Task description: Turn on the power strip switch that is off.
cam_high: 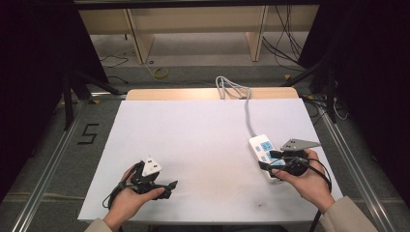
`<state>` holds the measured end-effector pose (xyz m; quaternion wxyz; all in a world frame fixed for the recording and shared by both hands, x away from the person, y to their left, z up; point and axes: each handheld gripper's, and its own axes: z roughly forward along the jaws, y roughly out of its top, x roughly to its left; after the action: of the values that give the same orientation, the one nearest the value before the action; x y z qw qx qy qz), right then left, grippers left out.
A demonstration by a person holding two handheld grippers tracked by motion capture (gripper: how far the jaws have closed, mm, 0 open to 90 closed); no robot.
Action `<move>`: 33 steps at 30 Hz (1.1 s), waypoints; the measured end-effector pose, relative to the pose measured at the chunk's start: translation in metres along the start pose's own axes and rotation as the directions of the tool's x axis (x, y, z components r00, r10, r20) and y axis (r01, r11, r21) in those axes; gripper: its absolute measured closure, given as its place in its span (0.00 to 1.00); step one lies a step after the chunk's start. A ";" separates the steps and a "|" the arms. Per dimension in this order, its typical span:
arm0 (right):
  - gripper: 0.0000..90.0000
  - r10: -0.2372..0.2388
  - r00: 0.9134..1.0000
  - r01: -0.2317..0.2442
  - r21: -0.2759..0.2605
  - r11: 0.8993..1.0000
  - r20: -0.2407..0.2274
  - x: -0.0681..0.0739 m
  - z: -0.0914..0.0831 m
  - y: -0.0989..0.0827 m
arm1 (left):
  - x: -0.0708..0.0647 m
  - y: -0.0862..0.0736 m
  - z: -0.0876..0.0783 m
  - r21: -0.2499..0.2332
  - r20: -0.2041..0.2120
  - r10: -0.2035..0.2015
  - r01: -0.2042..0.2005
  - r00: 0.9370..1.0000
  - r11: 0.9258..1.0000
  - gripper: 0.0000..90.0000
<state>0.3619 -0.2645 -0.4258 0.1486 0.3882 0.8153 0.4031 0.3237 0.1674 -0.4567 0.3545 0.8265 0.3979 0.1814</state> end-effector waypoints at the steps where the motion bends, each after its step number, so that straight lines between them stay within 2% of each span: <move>1: 0.40 -0.003 1.000 0.003 -0.006 1.000 -0.001 0.001 -0.001 -0.002 | -0.001 0.000 0.000 -0.002 0.001 0.000 0.000 1.000 1.000 0.18; 6: 0.36 -0.023 1.000 0.023 -0.037 0.999 0.000 0.003 -0.005 -0.011 | -0.003 -0.001 -0.001 0.002 0.008 0.006 -0.006 1.000 1.000 0.18; 8: 0.35 -0.020 1.000 0.020 -0.043 0.999 -0.008 0.003 -0.006 -0.016 | -0.004 -0.001 -0.002 0.005 0.011 0.008 -0.008 1.000 1.000 0.18; 19: 0.32 -0.016 1.000 0.017 -0.096 0.995 0.013 -0.002 -0.019 -0.035 | -0.004 -0.004 -0.006 0.004 0.009 0.011 -0.011 1.000 1.000 0.18; 33: 0.31 -0.007 1.000 0.010 -0.120 0.993 0.024 -0.004 -0.031 -0.050 | -0.001 -0.006 -0.009 0.002 0.003 0.005 -0.005 1.000 1.000 0.18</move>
<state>0.3214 -0.3031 -0.4452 0.1829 0.3800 0.7894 0.4461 0.3142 0.1732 -0.4552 0.3539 0.8281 0.3956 0.1805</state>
